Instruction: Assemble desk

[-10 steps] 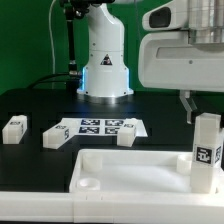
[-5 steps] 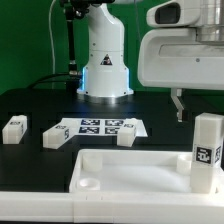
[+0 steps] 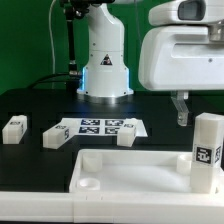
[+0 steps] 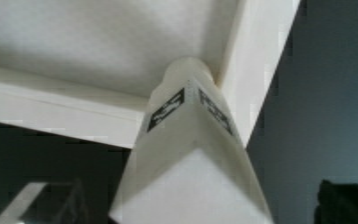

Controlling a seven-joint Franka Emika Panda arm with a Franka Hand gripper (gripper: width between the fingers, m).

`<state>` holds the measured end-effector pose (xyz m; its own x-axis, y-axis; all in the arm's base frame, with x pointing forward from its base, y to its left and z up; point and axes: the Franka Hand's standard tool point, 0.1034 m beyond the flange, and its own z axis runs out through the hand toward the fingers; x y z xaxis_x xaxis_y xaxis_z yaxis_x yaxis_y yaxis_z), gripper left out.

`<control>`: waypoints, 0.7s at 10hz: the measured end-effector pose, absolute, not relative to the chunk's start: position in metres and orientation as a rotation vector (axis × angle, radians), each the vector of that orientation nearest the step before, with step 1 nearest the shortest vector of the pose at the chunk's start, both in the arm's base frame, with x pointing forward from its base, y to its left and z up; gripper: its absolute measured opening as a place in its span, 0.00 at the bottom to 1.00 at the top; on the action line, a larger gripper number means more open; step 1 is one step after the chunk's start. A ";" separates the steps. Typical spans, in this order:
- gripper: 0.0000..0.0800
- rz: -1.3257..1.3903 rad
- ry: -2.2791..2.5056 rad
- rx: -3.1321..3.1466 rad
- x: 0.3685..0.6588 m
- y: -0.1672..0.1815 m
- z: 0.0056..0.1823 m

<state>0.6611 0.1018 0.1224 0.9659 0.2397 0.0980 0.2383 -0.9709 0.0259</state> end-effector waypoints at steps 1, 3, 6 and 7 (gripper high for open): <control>0.81 0.156 0.508 3.078 0.661 0.103 0.122; 0.81 0.151 0.807 3.003 0.661 0.101 0.122; 0.65 0.149 0.885 2.979 0.661 0.100 0.122; 0.48 0.150 0.880 2.981 0.661 0.100 0.122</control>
Offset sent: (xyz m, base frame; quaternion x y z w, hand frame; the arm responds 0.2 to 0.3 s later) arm 0.0005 0.0001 0.0020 0.0074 -0.0086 -0.2126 0.9771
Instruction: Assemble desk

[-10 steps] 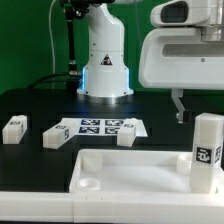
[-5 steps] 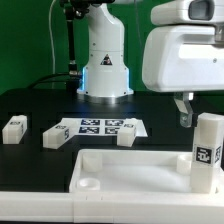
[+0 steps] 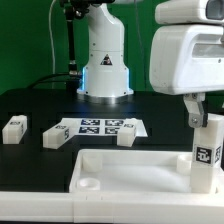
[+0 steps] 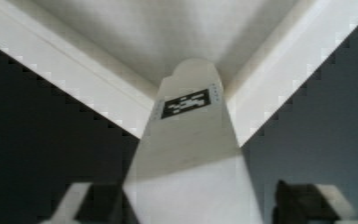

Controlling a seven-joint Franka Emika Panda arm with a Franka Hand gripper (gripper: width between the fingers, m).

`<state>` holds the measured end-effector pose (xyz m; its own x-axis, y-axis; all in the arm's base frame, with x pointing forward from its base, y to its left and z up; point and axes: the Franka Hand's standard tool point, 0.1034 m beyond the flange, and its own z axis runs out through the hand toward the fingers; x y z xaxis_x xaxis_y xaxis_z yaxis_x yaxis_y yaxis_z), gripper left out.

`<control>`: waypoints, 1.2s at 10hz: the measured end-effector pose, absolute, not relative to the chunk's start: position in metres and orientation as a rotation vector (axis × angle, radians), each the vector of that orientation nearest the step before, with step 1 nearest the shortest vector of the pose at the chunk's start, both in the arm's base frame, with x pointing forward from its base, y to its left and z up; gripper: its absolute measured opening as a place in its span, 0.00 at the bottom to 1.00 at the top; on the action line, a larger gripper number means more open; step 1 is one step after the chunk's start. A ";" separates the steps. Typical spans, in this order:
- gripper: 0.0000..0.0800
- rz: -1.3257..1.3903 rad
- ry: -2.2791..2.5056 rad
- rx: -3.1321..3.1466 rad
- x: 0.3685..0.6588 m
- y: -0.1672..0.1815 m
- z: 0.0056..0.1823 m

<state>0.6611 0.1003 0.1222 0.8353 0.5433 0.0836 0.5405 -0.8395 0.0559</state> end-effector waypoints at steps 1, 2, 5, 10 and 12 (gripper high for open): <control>0.36 0.151 0.840 2.994 0.661 0.100 0.122; 0.36 0.151 0.840 2.994 0.661 0.100 0.122; 0.36 0.155 0.429 3.096 0.661 0.099 0.122; 0.36 0.152 -0.505 3.122 0.662 0.097 0.121; 0.36 0.142 -0.827 3.075 0.662 0.094 0.121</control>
Offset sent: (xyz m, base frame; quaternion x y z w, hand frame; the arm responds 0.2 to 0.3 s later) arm 0.0000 0.0000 0.0000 0.0000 0.0000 0.1938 0.9810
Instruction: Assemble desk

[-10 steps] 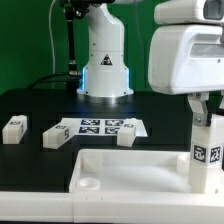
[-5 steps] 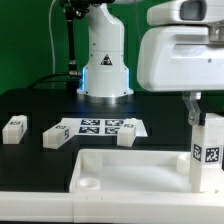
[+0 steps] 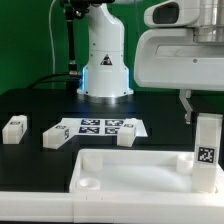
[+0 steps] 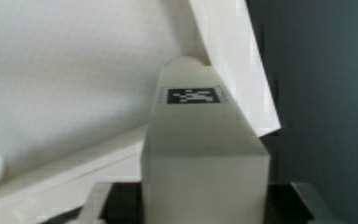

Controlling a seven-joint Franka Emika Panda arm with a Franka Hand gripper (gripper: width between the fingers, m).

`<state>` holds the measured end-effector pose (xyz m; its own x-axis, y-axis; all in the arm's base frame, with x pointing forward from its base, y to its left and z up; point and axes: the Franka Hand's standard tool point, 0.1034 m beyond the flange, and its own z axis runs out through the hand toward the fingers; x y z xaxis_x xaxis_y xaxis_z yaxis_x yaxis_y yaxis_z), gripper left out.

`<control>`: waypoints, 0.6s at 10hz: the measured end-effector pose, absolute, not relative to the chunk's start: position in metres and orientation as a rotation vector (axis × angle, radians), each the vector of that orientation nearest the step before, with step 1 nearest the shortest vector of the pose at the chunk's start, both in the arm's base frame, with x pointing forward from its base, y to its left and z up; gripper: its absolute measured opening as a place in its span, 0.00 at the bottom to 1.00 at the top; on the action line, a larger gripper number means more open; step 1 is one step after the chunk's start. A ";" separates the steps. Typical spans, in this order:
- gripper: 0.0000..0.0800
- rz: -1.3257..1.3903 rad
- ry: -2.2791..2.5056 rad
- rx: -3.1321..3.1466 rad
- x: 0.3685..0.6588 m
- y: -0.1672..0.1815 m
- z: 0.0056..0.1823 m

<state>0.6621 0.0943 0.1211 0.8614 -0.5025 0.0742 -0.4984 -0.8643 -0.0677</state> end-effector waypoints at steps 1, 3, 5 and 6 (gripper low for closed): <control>0.36 -0.132 0.924 -2.943 0.662 0.093 0.121; 0.36 -0.119 1.020 -2.914 0.661 0.095 0.121; 0.37 -0.122 0.947 -2.941 0.661 0.095 0.121; 0.60 -0.121 0.898 -2.959 0.661 0.096 0.121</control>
Offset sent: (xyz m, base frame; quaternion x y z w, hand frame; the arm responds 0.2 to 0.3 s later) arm 0.0000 0.0000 0.0000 0.0000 0.0000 0.1296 0.9916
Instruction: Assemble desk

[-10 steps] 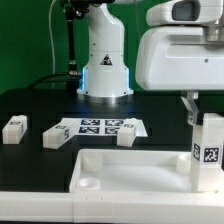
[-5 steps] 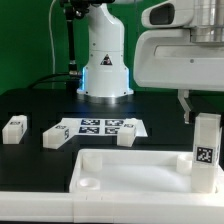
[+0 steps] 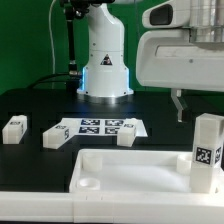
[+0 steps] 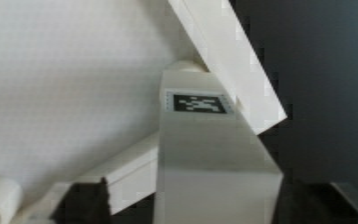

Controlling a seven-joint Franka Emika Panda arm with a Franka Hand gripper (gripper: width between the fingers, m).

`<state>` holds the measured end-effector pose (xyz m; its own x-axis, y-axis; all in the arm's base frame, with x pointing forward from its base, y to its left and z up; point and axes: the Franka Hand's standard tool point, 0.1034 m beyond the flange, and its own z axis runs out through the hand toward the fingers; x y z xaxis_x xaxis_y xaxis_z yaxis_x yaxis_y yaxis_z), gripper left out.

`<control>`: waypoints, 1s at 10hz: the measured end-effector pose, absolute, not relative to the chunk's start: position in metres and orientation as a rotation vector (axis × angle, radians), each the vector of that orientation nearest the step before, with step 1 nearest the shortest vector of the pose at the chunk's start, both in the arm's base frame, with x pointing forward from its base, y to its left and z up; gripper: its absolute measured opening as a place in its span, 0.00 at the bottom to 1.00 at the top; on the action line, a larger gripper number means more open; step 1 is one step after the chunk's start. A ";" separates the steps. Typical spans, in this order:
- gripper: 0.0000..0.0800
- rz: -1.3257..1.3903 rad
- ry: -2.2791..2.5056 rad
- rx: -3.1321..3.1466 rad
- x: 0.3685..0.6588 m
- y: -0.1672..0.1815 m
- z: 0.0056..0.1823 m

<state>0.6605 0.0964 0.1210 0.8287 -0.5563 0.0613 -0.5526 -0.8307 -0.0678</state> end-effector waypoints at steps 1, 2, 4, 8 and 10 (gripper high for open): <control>0.76 -0.118 0.828 -2.982 0.660 0.098 0.121; 0.80 -0.125 0.583 -3.047 0.660 0.098 0.122; 0.81 -0.138 0.132 -3.123 0.660 0.098 0.122; 0.81 -0.143 -0.467 -3.117 0.661 0.097 0.121; 0.81 -0.143 -0.669 -3.087 0.661 0.096 0.122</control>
Offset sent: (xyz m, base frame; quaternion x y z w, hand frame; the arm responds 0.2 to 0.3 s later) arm -0.0047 0.0065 0.0034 -0.0171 0.0046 -0.4048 0.9142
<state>0.6612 0.0963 0.1222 0.9063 0.4143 0.0837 0.4125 -0.9101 0.0389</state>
